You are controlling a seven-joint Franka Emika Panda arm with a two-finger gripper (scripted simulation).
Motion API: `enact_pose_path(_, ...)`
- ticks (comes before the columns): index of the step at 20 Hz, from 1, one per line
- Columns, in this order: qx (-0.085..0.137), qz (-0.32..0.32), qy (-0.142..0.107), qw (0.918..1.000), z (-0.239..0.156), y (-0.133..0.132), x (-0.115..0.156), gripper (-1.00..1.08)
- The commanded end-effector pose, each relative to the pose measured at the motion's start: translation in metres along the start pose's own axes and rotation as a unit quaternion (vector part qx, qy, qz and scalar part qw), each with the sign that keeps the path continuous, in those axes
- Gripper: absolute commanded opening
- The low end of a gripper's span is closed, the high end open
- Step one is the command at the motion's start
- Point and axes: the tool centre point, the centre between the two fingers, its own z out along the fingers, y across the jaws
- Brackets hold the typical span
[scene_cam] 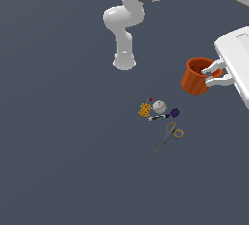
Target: Pick up a designated object from a clutter of objects.
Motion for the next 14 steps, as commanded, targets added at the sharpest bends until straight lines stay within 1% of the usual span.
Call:
enact_pose_path(1,0.000,0.001,0.000,1.0000,-0.007,0.000,-0.004,-1.00)
enact_pose_path(14,-0.001,0.001,-0.001,1.0000,-0.018,0.001,-0.010,-1.00)
